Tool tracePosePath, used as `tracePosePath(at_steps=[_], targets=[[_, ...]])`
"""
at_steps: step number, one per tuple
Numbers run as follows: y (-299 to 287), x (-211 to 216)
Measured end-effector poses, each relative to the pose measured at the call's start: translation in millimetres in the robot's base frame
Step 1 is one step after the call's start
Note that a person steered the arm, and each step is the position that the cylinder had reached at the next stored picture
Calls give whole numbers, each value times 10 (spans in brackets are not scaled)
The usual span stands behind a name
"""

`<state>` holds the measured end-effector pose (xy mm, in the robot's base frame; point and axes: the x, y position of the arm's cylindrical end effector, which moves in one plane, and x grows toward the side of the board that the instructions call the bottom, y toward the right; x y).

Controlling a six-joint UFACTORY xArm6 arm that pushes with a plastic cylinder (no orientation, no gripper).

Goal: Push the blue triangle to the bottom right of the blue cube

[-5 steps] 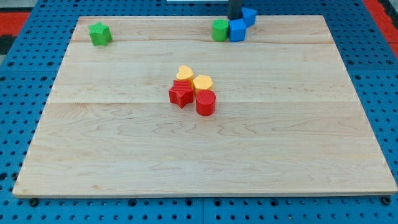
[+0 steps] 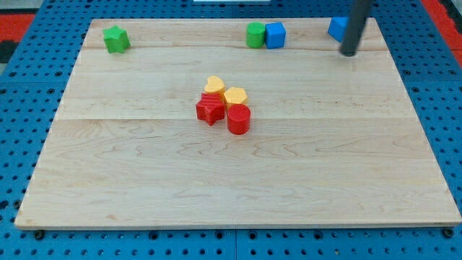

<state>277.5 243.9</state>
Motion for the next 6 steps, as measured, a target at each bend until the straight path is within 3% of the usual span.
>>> tracePosePath(at_steps=[1,2,3,4,5,6], targets=[[146,-776],[-347,-780],[-1053,-205],[-1363,360],[-1844,120],[-1699,652]])
